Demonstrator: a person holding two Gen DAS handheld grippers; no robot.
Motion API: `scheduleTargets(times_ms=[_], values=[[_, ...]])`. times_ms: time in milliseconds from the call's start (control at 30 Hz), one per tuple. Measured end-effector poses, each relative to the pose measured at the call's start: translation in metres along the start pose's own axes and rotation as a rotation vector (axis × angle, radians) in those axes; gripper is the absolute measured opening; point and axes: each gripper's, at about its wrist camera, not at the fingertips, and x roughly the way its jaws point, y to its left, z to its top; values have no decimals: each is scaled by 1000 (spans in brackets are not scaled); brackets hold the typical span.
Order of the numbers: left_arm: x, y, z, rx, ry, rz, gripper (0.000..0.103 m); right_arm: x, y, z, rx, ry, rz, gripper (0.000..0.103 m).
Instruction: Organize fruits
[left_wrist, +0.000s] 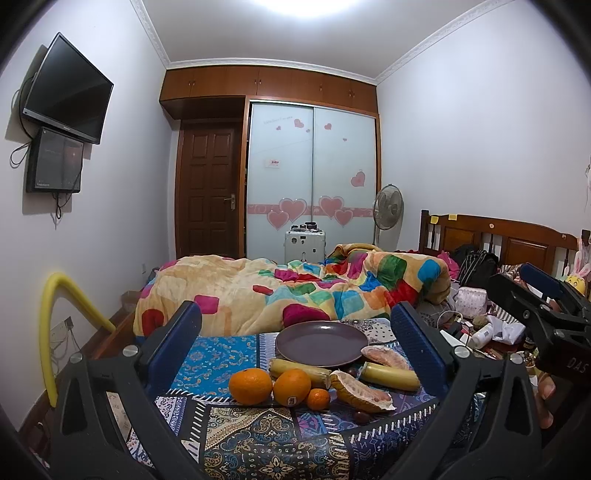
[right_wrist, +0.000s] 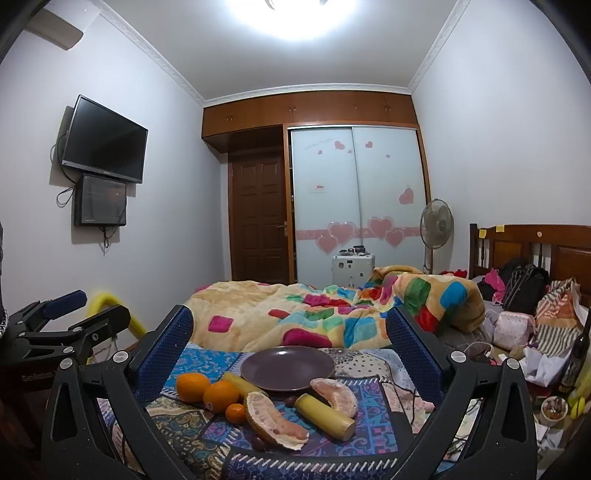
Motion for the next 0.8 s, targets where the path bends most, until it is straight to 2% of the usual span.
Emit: scheduleTargets(times_ms=[800], values=[[1, 3, -4, 3, 6, -1, 103, 0, 5, -1, -1, 7, 8, 103]])
